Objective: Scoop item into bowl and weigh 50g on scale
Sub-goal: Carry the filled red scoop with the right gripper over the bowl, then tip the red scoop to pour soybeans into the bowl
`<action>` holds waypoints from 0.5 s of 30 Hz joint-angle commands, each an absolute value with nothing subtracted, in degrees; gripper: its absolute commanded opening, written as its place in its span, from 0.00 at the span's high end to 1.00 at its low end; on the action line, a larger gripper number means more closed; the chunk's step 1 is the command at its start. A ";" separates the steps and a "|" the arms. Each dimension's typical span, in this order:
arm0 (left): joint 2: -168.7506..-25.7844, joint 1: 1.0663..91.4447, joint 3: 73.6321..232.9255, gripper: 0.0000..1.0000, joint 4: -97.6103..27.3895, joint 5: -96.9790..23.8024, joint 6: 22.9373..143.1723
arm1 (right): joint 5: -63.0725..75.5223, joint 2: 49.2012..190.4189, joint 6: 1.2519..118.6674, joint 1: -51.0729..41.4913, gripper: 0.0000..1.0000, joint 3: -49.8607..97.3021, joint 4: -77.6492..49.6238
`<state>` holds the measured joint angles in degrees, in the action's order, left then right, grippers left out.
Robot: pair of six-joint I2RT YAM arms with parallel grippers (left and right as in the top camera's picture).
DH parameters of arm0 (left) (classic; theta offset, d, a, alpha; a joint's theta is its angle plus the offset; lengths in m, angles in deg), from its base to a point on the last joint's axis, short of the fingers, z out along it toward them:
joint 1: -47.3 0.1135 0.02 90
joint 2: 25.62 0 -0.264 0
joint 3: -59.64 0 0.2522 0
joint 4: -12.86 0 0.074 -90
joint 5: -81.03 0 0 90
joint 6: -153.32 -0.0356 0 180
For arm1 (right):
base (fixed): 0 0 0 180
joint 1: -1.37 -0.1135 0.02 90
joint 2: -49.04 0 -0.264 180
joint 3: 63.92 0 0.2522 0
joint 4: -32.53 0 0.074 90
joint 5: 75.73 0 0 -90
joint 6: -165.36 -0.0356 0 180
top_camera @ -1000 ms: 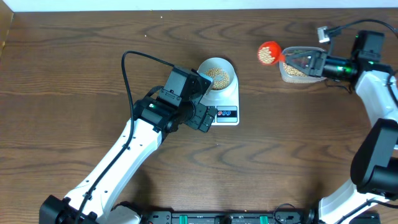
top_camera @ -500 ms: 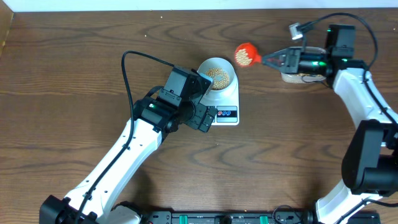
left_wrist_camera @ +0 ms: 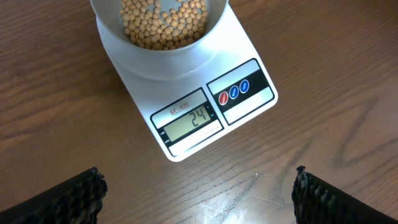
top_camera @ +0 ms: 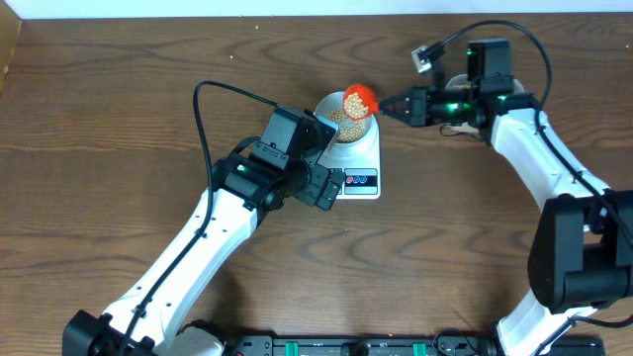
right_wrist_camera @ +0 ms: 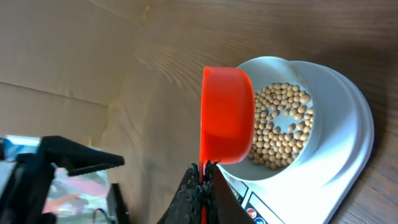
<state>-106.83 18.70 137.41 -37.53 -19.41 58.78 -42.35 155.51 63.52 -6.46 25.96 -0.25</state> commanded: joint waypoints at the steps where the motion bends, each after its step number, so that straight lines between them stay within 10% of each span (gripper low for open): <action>1: -106.31 19.01 137.48 0.02 -37.50 -19.91 58.39 | -38.20 155.84 66.08 -8.23 0.99 25.87 -0.47; 15: -106.31 19.01 137.48 0.02 -37.50 -19.91 58.39 | -23.31 150.40 76.51 -13.04 0.99 25.92 -3.73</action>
